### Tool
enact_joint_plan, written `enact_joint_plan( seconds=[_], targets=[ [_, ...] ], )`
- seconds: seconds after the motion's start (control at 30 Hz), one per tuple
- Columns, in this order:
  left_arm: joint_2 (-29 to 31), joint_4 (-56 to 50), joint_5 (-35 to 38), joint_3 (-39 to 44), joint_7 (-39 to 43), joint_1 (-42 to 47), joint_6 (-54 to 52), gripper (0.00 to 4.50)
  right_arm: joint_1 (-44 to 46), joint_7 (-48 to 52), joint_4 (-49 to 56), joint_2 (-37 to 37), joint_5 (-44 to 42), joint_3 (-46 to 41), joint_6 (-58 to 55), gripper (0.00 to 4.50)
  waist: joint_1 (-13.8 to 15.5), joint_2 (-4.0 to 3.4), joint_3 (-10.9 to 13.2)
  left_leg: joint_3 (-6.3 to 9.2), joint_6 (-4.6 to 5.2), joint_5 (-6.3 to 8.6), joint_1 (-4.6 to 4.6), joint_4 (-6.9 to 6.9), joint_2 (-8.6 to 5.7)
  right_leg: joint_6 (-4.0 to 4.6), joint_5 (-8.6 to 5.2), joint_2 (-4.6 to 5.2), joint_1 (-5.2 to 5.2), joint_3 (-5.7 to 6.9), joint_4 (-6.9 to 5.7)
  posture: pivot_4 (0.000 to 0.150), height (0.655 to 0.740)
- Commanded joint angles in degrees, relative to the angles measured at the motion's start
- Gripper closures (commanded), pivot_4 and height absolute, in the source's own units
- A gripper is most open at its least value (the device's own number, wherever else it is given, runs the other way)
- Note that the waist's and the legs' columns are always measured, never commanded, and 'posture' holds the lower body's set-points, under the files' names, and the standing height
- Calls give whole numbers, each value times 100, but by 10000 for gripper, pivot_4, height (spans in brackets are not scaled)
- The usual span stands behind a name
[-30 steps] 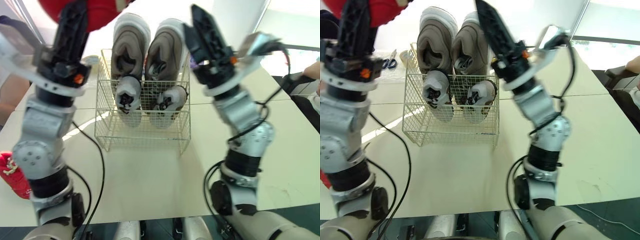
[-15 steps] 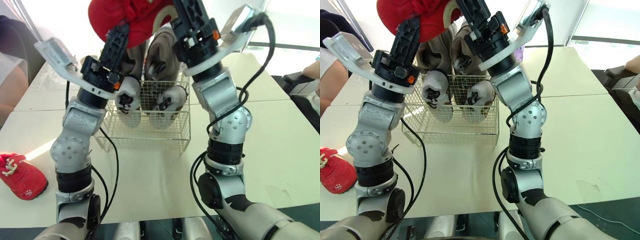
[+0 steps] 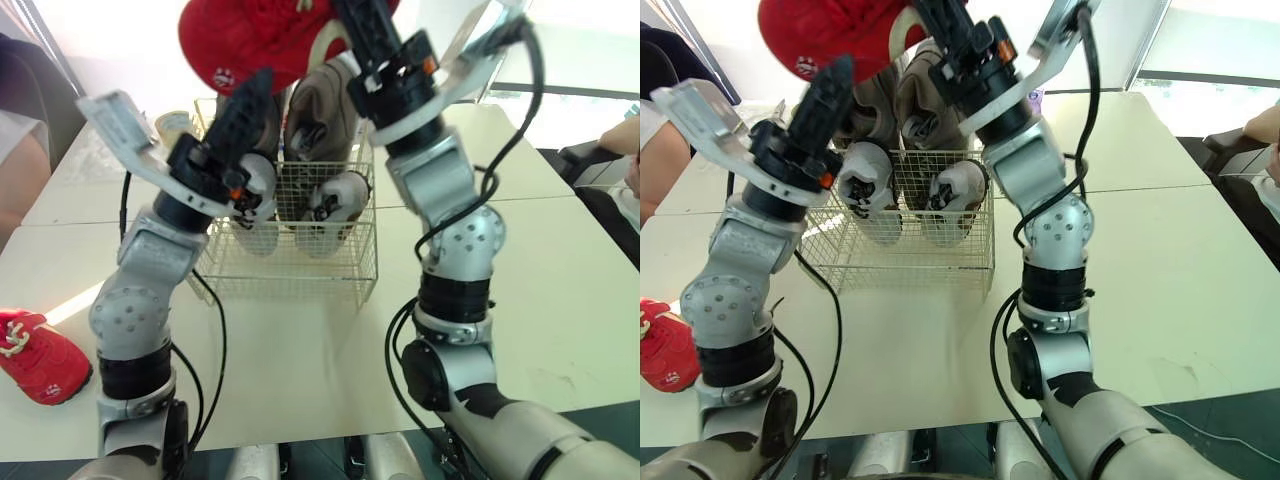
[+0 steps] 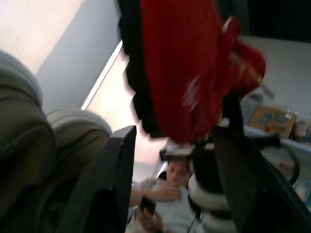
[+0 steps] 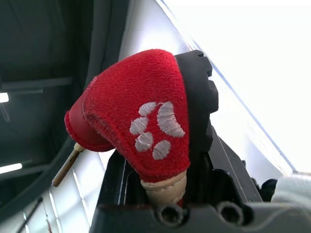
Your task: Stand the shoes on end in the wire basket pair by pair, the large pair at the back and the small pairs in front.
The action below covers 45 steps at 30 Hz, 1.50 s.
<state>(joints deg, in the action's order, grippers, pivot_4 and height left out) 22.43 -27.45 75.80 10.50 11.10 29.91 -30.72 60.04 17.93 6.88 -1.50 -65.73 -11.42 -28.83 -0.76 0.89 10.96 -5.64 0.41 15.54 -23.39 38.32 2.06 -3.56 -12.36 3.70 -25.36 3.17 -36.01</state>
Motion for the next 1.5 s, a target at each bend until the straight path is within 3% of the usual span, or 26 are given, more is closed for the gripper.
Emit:
enact_joint_plan(
  seconds=[0.03, 0.23, 0.33, 0.4, 0.47, 0.53, 0.67, 0.9, 1.17, 1.3, 1.4, 1.43, 1.5],
  targets=[
    [788, -523, 39, 311, 3, -316, -455, 13003, 225, 864, 234, -953, 251, -32, -210, 38723, 0, 1, 0, 1, 1, 0, -1, 0, 0, 0, 0, 0, 0, 0, 1, 1500, 7400],
    [2373, -1427, 735, 1023, 44, -1381, -1080, 13003, -76, 3272, -154, -3322, 962, 451, -860, 38723, 2, 0, 2, -3, 9, 6, 0, -4, 0, 2, -3, 7, 0, -1, 10, 1500, 7400],
    [2638, -1769, 788, 1172, -176, -1866, -1098, 13003, -412, 4170, -108, -4053, 1068, 646, -1199, 38723, 5, 0, 2, -3, 9, 7, 2, -8, 1, 8, -7, 8, 0, -2, 12, 1500, 7400],
    [2406, -1897, 777, 1121, -521, -2110, -883, 13003, -637, 4516, -16, -4276, 1206, 770, -1240, 38723, 7, -1, 3, -3, 8, 7, 3, -9, 1, 12, -9, 8, 0, -2, 12, 1500, 7400],
    [1895, -1968, 639, 1003, -882, -2442, -583, 13003, -829, 4723, 96, -4357, 1363, 885, -1206, 38723, -3, -2, 3, -6, 8, 7, 5, -9, 1, 12, -9, 8, 0, -6, 13, 1500, 7400],
    [1439, -2075, 0, 705, -1000, -2929, -446, 13003, -961, 4845, 150, -4364, 1551, 987, -1145, 38723, -9, -2, 3, -11, 8, 7, 6, -10, 4, 9, -7, 6, 0, -10, 16, 1500, 7400],
    [1105, -2331, -312, 337, -1068, -3255, -371, 13003, -1147, 4919, 401, -4294, 1849, 1206, -1078, 38723, 45, 1, 4, -10, 6, 5, 3, -7, 4, 9, -7, 2, -2, -10, 13, 1500, 7400],
    [1579, -2367, 15, 712, -633, -3684, -435, 13003, -1365, 4781, 348, -3815, 2681, 1476, -356, 38723, 15, 2, 3, -9, 6, 6, 2, -5, 4, 21, -13, 4, -2, -10, 17, 1500, 7400],
    [1940, -2125, 104, 787, -330, -3636, -428, 13003, -1935, 4929, 456, -3574, 2798, 1671, -280, 38723, 16, 2, 3, -11, 6, 6, 3, -5, 2, 23, -15, 6, 0, -9, 20, 1500, 7400],
    [1944, -2033, 277, 854, -340, -3574, -397, 12454, -2053, 4845, 431, -3543, 3067, 1646, -81, 20380, 15, 2, 3, -10, 6, 6, 3, -6, 3, 23, -14, 4, -1, -9, 20, 1500, 7400],
    [1974, -1940, 455, 947, -342, -3534, -379, 12454, -2040, 4746, 402, -3543, 3138, 1533, -52, 4003, 15, 2, 3, -11, 6, 6, 3, -6, 3, 22, -14, 5, -1, -9, 19, 1500, 7400],
    [1999, -1912, 433, 941, -327, -3510, -395, 12454, -2034, 4758, 388, -3573, 3143, 1511, -62, 438, 15, 2, 3, -11, 6, 6, 3, -6, 3, 23, -14, 5, -1, -9, 19, 1500, 7400],
    [2020, -1866, 440, 945, -323, -3473, -413, 12454, -2037, 4762, 404, -3644, 3155, 1457, -76, 438, 20, 2, 3, -10, 6, 6, 4, -6, 3, 23, -14, 4, 0, -9, 18, 1500, 7400]
  ],
)
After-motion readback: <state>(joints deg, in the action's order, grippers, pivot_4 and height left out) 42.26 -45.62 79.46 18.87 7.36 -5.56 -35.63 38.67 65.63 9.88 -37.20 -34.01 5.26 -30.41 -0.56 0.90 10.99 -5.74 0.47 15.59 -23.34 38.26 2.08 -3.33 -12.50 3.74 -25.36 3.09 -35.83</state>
